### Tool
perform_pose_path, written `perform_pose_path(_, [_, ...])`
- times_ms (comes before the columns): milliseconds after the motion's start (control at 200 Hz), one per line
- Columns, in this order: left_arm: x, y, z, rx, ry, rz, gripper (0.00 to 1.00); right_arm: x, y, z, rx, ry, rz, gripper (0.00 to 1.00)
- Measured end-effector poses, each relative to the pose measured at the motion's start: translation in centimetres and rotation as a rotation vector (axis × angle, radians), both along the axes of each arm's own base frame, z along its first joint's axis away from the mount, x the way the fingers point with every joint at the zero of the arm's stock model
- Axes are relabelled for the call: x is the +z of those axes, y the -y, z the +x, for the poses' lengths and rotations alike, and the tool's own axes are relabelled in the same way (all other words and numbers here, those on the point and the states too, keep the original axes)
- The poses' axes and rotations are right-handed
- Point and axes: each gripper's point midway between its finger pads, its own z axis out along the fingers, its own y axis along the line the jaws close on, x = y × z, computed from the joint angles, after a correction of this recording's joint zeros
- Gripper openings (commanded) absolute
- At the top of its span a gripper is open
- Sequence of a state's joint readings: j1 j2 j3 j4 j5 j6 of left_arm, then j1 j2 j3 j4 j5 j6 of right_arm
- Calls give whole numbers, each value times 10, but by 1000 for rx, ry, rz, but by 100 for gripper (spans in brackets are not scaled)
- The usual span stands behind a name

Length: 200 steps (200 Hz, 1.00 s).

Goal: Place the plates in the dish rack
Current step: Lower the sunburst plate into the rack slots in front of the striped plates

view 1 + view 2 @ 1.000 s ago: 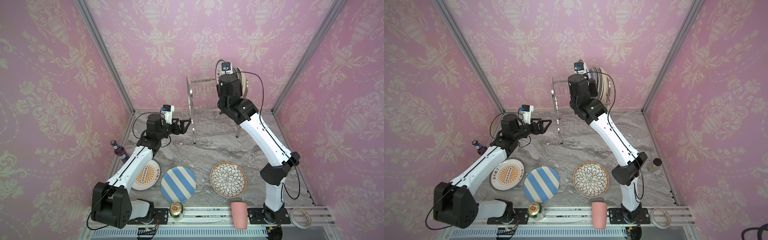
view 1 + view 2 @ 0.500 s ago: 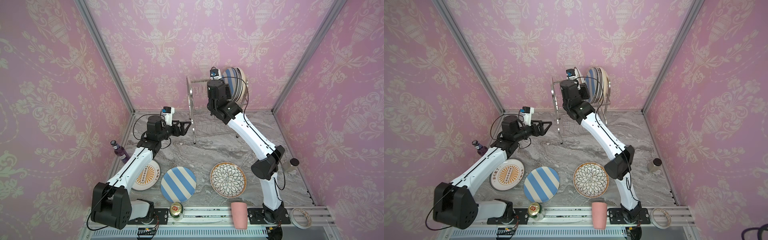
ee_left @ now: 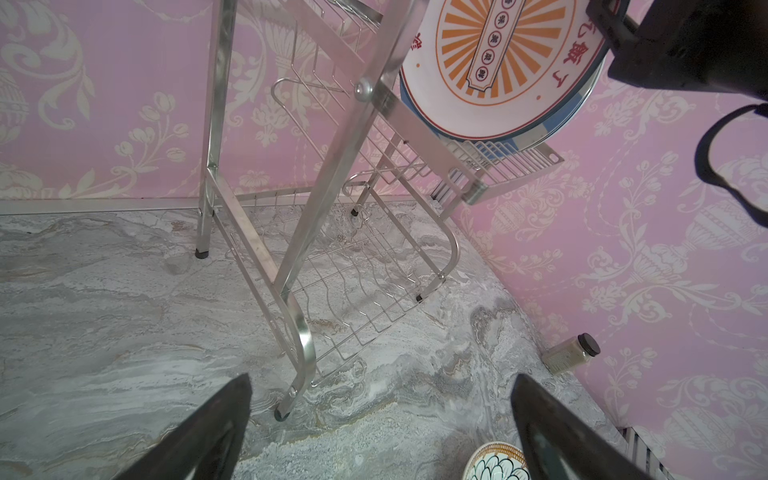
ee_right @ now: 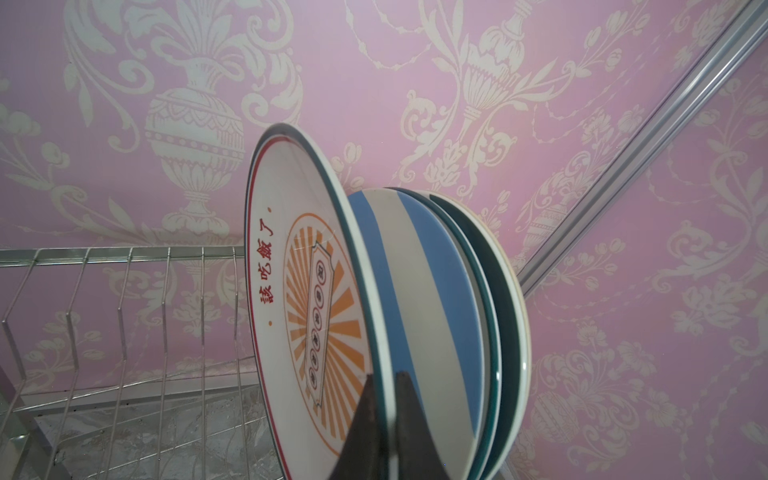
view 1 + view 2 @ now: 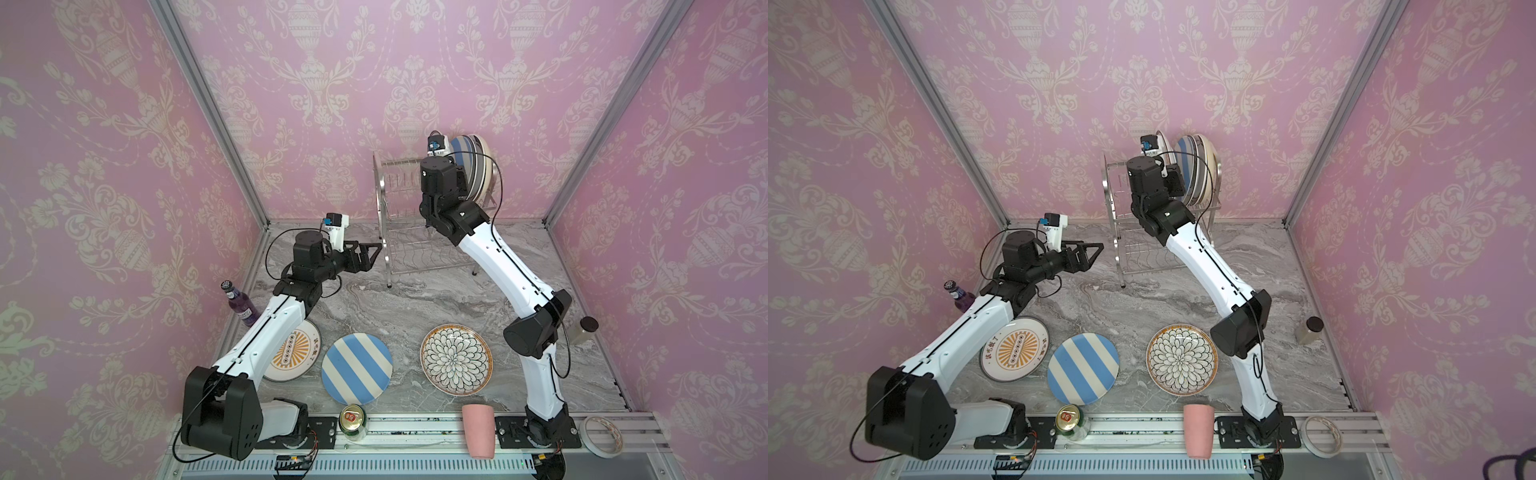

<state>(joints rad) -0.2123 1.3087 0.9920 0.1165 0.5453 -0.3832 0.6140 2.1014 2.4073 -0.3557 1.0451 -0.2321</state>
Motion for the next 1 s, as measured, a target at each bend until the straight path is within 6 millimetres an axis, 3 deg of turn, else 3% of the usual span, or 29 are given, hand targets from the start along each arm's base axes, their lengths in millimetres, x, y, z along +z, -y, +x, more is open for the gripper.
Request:
perform_pose_path(540, [-3, 0, -1, -2, -8, 8, 99, -18, 6, 10, -13, 4, 94, 0])
perform_pose_path(600, [-3, 0, -1, -2, -8, 8, 99, -20, 6, 10, -16, 5, 103, 8])
perform_pose_path(711, [-4, 0, -1, -2, -14, 10, 99, -21, 7, 9, -15, 9, 115, 11])
perform_pose_path(811, [-5, 0, -2, -2, -19, 11, 99, -21, 7, 9, -15, 10, 121, 20])
perform_pose_path(1001, [-7, 0, -2, -2, -25, 13, 99, -27, 7, 9, -16, -9, 110, 26])
